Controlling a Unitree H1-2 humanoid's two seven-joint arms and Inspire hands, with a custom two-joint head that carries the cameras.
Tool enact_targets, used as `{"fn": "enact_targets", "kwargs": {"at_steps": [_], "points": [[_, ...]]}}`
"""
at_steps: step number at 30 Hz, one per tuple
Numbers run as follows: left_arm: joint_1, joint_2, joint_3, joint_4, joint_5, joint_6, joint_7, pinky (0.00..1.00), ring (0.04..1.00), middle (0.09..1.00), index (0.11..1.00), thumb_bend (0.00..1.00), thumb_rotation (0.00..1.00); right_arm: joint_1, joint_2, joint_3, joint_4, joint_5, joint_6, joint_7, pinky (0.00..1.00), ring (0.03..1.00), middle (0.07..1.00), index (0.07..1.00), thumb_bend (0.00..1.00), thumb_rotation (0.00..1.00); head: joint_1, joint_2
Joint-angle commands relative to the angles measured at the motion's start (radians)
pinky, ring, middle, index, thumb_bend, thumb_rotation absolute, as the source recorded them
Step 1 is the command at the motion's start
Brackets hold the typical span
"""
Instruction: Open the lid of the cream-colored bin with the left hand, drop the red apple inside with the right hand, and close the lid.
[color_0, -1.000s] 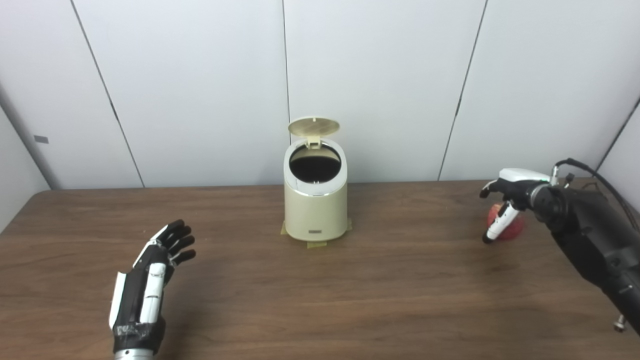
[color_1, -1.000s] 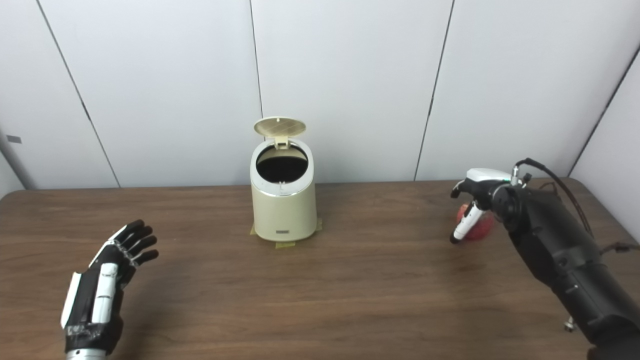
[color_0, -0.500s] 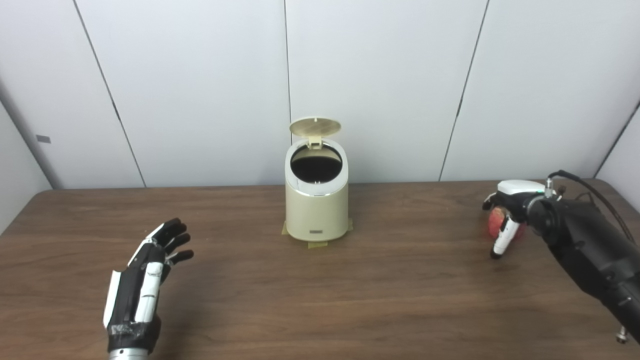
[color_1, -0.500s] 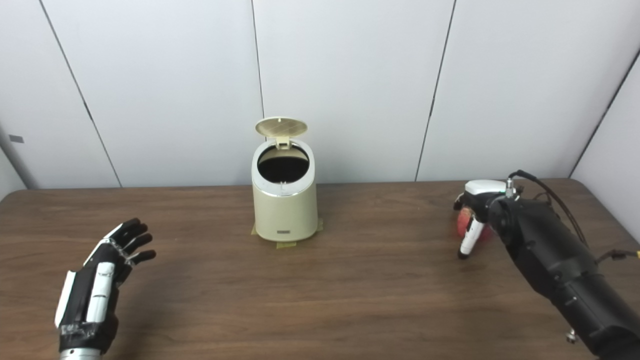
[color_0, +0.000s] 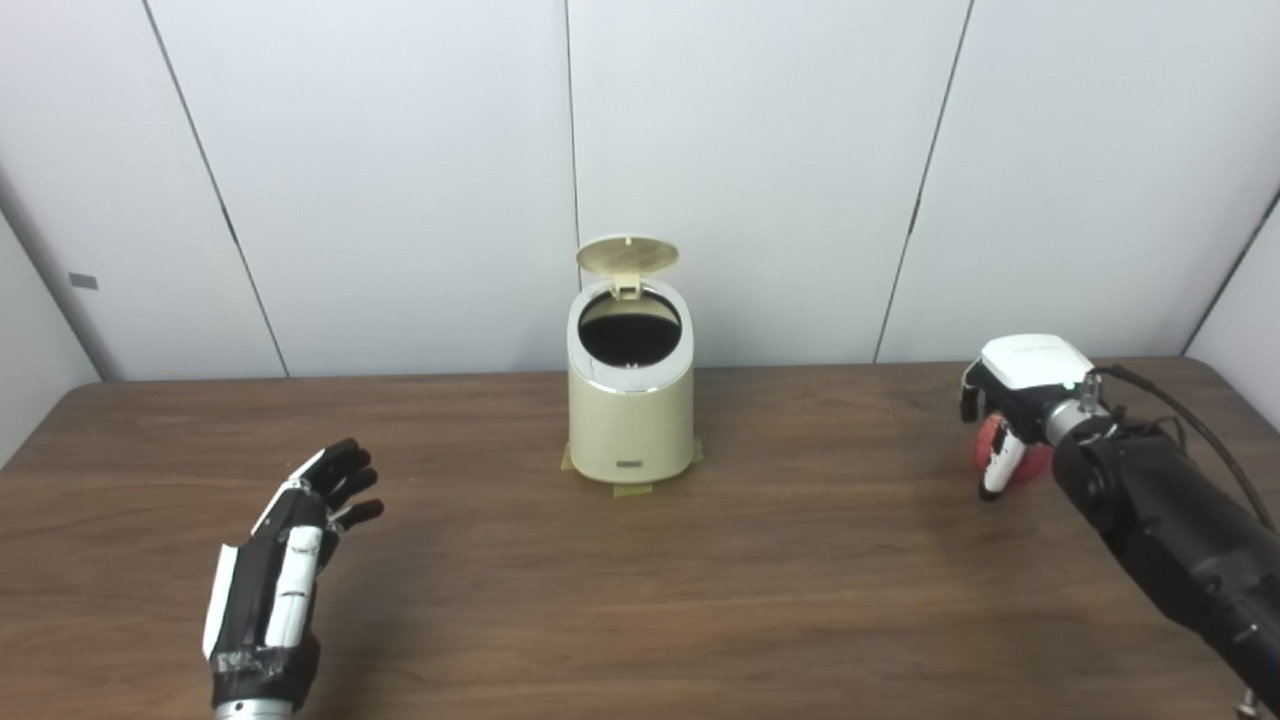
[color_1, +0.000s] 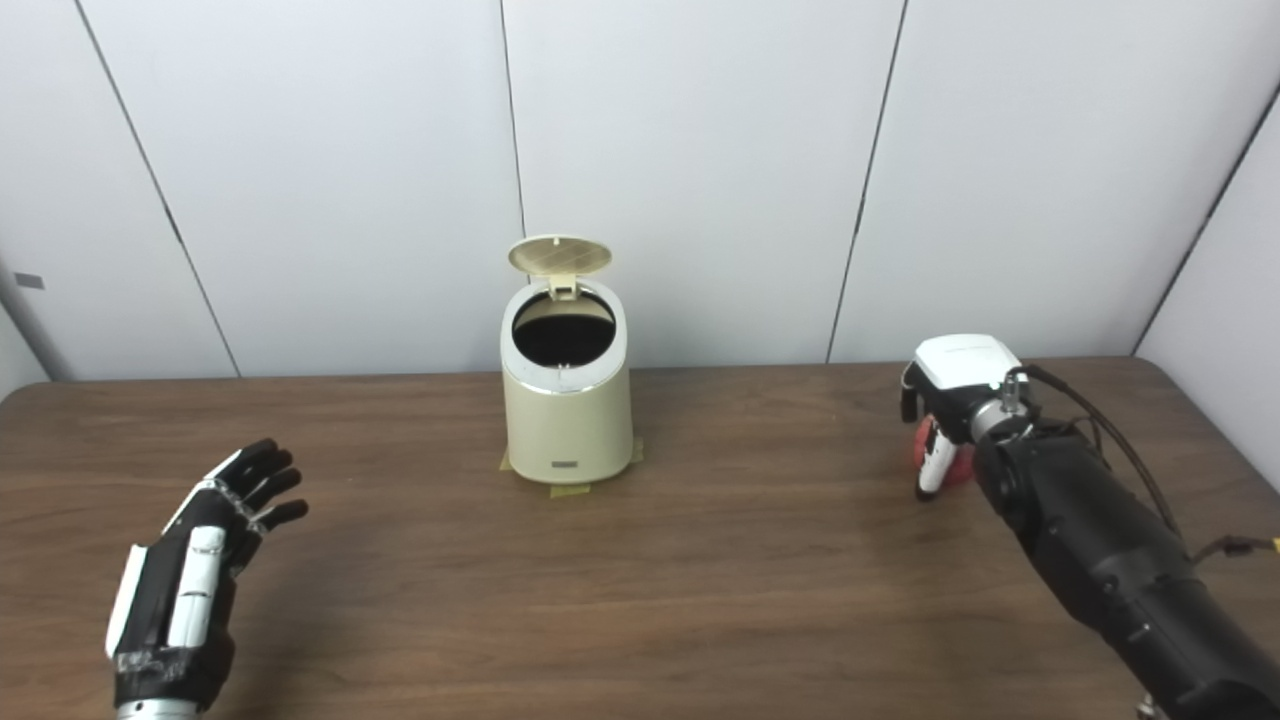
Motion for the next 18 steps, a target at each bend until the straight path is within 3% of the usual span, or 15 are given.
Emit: {"fn": "enact_targets", "kwargs": {"at_steps": [1,4,8,9,11,18], "points": [[-0.022,0.009,0.004,-0.043,-0.009,-0.018,-0.009,0.75,0.814,0.823,0.814,0.65,0.80,-0.028,-0.022,-0.013,0.017,-0.039,0.040,-0.033,0.44,0.452,0.496,0.484,0.52,0.00,-0.001,0.001],[-0.022,0.010,0.006,-0.044,-0.008,-0.021,-0.008,0.76,0.814,0.824,0.816,0.65,0.79,-0.023,-0.019,-0.027,0.011,-0.026,0.030,-0.059,0.47,0.468,0.496,0.475,0.52,0.00,-0.001,0.001],[-0.023,0.007,0.006,-0.049,-0.014,-0.013,-0.006,0.75,0.816,0.823,0.818,0.66,0.79,-0.015,-0.008,-0.052,-0.021,-0.018,0.053,-0.047,0.41,0.456,0.516,0.474,0.52,0.00,-0.001,0.001],[-0.024,0.006,0.007,-0.048,-0.019,-0.014,-0.007,0.75,0.816,0.823,0.819,0.66,0.78,-0.012,-0.009,-0.055,-0.036,-0.016,0.047,-0.043,0.45,0.465,0.524,0.466,0.52,0.00,-0.001,0.001],[-0.029,0.007,0.006,-0.039,-0.022,-0.020,-0.010,0.75,0.816,0.823,0.820,0.65,0.78,-0.007,-0.009,-0.063,-0.045,-0.003,0.018,-0.065,0.42,0.449,0.510,0.481,0.52,0.00,-0.006,-0.003],[-0.035,0.005,0.003,-0.037,-0.028,-0.016,-0.010,0.74,0.816,0.825,0.820,0.66,0.77,-0.038,0.003,-0.059,-0.145,-0.032,0.117,0.093,0.38,0.402,0.504,0.517,0.52,0.00,-0.009,-0.002]]}}
